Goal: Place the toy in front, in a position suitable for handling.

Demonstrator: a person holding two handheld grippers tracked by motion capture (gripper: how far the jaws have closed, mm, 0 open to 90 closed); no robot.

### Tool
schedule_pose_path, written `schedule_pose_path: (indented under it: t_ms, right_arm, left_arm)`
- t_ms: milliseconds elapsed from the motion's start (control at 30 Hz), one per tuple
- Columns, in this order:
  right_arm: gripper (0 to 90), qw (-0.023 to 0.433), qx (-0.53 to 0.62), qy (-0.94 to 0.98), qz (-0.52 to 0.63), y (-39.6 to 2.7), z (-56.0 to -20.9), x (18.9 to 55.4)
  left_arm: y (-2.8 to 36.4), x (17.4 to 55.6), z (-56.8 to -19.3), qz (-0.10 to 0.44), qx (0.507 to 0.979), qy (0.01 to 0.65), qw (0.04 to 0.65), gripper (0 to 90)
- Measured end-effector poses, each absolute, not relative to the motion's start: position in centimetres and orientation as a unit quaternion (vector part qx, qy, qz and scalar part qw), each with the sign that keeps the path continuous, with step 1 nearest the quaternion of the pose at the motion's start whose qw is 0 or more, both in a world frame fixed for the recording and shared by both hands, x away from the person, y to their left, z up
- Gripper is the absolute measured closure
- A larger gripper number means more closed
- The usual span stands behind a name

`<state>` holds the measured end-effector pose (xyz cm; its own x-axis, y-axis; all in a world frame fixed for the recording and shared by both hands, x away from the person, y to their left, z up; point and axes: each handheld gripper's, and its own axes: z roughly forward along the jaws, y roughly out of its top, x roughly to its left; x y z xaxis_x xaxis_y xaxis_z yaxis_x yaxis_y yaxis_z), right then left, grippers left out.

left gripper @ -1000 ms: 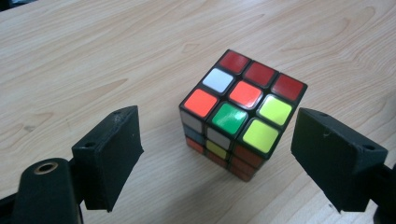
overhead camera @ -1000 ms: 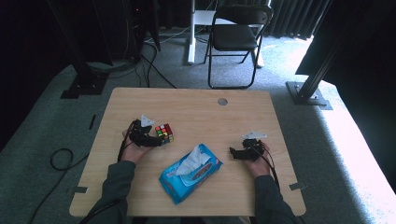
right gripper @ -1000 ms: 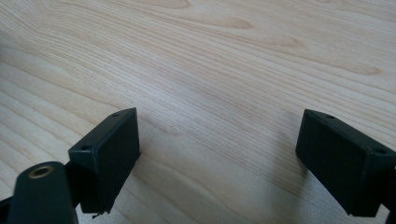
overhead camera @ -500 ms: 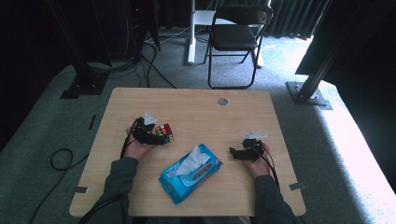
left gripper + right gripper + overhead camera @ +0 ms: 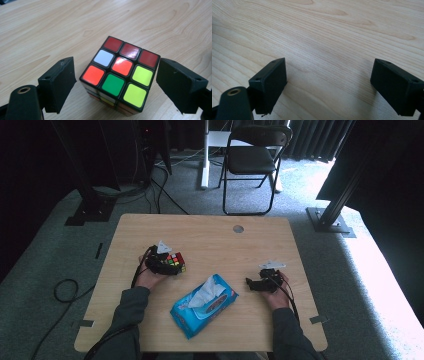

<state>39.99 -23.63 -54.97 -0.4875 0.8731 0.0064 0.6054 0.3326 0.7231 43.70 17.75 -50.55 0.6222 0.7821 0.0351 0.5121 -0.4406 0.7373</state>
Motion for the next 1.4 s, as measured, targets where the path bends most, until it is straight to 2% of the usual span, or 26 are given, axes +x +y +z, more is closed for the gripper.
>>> schedule_pose_path:
  t_ms: [400, 500, 600, 633, 1400]
  right_arm:
    - [13.2, 0.197, 0.466, 0.792, 0.341, -23.6, -55.0, 40.0]
    - [13.2, 0.196, 0.466, 0.792, 0.341, -23.6, -55.0, 40.0]
    - [13.2, 0.197, 0.466, 0.792, 0.341, -23.6, -55.0, 40.0]
    - [13.2, 0.197, 0.466, 0.792, 0.341, -23.6, -55.0, 40.0]
    - [13.2, 0.197, 0.466, 0.792, 0.341, -23.6, -55.0, 40.0]
  left_arm:
    - [17.7, 44.2, -51.7, 0.168, 0.836, 0.387, 0.352, 18.8]
    - [17.8, 44.2, -51.9, 0.171, 0.840, 0.383, 0.344, 23.2]
    - [17.8, 44.1, -51.8, 0.171, 0.844, 0.376, 0.343, 33.2]
    - [17.7, 44.1, -51.7, 0.172, 0.845, 0.375, 0.340, 33.9]
    - [17.5, 44.0, -50.8, 0.173, 0.840, 0.381, 0.344, 34.1]
